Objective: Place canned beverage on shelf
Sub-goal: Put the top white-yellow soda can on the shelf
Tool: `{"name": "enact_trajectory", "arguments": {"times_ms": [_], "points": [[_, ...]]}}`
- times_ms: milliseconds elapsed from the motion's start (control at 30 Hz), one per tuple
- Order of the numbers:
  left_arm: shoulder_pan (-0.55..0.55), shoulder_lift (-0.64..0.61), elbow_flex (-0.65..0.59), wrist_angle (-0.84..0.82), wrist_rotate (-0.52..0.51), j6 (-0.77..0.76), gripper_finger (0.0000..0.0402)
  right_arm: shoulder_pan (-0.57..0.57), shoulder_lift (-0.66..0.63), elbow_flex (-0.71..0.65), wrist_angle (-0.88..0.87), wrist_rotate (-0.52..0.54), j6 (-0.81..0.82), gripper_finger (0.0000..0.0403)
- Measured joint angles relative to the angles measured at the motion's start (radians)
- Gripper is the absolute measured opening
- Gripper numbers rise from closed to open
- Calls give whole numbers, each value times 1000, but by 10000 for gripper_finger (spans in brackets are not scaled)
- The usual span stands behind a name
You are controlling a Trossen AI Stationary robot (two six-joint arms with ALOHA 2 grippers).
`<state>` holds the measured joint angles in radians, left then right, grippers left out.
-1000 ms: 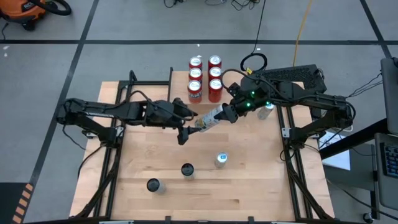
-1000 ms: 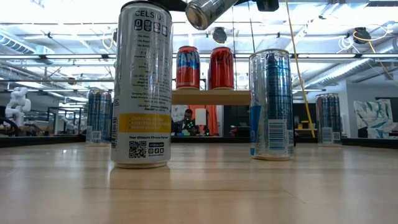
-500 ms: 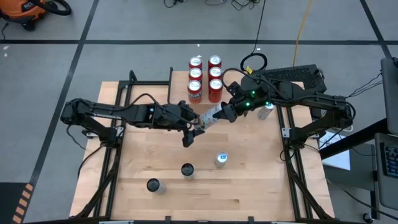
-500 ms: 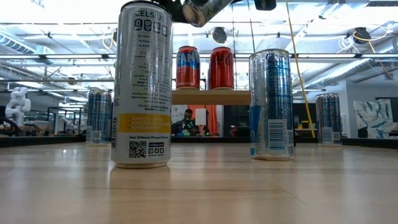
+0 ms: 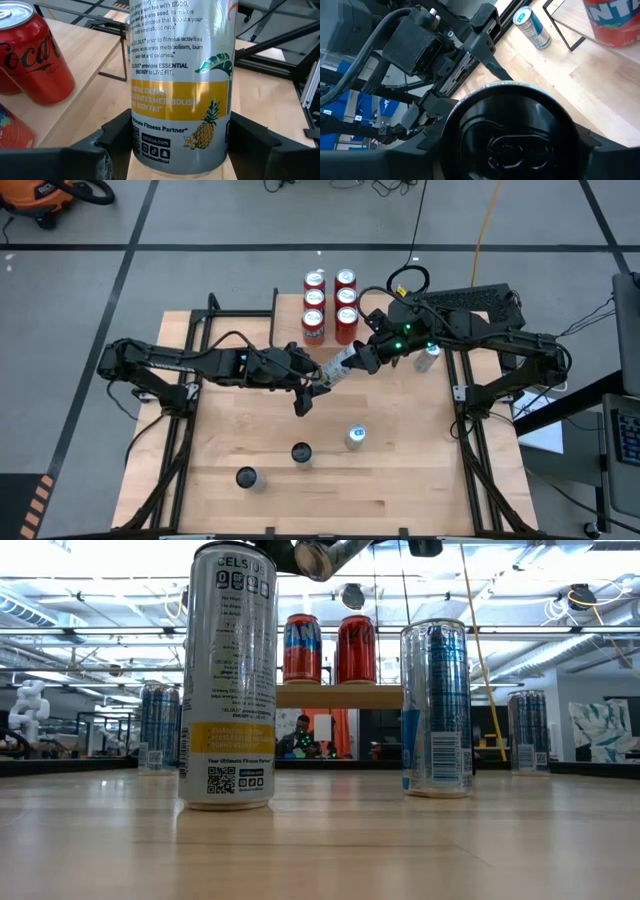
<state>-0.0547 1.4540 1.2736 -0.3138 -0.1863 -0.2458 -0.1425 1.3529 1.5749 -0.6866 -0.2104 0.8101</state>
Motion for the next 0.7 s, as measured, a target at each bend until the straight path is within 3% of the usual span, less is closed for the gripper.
{"name": "enact_trajectory", "arguments": {"times_ms": [167,467,700], "points": [[0,0,0,1,-2,-9,250,0,0,0,8,1,-4,247],[-6,-35,0,62,2,-45,250,1,-26,1,56,-3,-43,309],[-6,-66,0,102,-1,-73,250,0,-70,0,166,29,-131,331]]}}
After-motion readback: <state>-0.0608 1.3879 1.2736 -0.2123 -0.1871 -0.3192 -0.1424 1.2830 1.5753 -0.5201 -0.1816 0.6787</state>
